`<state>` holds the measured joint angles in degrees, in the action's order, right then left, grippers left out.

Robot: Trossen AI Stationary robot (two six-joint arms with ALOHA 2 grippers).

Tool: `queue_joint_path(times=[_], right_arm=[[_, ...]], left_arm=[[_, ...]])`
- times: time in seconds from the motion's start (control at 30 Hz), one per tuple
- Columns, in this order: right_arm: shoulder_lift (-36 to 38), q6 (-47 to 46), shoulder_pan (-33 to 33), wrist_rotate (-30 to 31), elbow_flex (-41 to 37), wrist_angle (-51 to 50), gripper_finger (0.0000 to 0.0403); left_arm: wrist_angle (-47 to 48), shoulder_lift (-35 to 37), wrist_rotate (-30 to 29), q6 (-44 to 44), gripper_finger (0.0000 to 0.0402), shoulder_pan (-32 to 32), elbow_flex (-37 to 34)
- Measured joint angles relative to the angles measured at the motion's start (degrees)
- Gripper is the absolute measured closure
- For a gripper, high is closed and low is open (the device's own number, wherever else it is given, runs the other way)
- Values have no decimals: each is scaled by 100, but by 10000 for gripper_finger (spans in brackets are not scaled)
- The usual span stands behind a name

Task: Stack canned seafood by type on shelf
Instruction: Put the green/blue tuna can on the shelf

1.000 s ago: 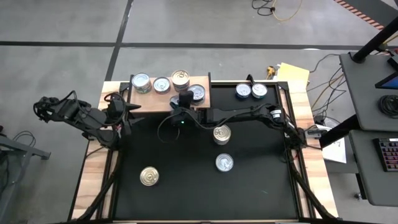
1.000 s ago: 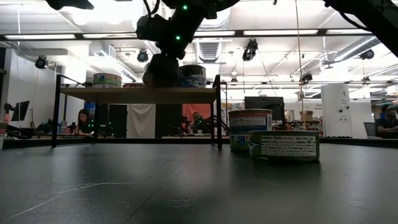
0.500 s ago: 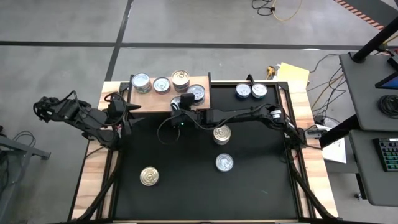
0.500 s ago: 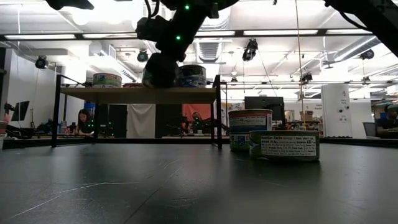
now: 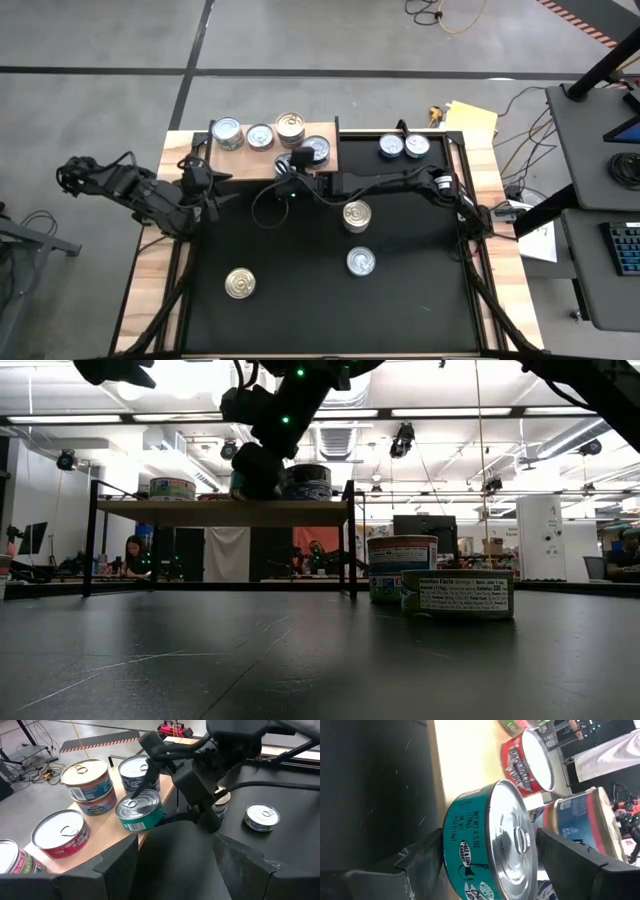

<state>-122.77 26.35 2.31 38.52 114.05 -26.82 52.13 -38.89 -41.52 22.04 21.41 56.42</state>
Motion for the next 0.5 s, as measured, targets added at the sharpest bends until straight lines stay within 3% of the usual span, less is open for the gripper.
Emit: queue_joint_path(times=[0.5], right_arm=[[0,-280,48,2,104,-191,81]], left_arm=[[-26,-440,2,39,161,0,0]])
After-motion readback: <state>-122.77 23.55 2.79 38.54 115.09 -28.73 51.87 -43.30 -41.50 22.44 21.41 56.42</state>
